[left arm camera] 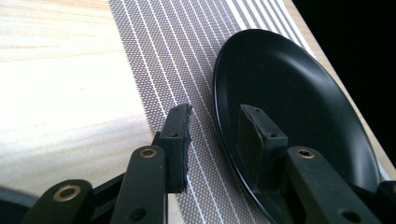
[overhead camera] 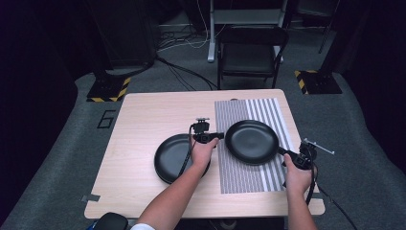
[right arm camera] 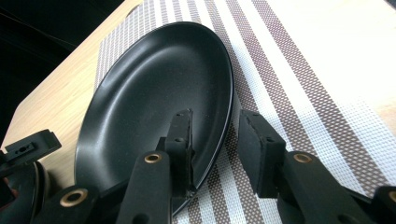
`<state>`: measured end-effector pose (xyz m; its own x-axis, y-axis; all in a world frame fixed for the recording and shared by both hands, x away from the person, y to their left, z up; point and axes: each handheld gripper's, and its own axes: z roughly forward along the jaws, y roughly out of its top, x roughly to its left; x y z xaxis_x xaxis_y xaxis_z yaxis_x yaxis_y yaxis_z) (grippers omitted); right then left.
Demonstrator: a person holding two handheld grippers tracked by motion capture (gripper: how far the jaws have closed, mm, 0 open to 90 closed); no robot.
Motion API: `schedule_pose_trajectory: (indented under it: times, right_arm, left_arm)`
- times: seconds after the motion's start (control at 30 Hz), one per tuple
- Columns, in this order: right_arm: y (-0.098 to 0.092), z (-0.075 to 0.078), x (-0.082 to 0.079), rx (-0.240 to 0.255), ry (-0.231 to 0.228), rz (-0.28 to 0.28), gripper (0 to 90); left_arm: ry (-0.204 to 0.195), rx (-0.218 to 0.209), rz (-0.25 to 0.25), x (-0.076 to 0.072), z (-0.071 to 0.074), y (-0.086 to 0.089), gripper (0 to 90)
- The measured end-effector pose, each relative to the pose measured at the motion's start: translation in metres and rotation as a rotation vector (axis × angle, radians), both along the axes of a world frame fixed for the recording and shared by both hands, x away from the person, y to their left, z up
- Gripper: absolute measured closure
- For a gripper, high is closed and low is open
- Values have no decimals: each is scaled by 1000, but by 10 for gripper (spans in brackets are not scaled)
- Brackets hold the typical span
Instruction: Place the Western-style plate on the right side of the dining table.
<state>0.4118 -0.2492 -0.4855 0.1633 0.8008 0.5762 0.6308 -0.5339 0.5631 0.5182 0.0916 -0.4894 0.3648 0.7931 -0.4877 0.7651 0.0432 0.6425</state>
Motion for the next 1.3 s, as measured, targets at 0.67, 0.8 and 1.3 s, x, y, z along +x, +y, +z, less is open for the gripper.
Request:
schedule_pose_trajectory:
  times: [0.67,0.8,1.3]
  right_arm:
    - [3,18,-27,-94,-43,159,623]
    - [5,22,-32,-99,-57,173,619]
    - [13,20,-45,-155,-101,254,450]
  left_arm:
    - [-63,9,-38,-15,28,68,624]
    - [-57,-11,-34,-19,32,84,614]
    - [-118,18,-26,-45,33,153,467]
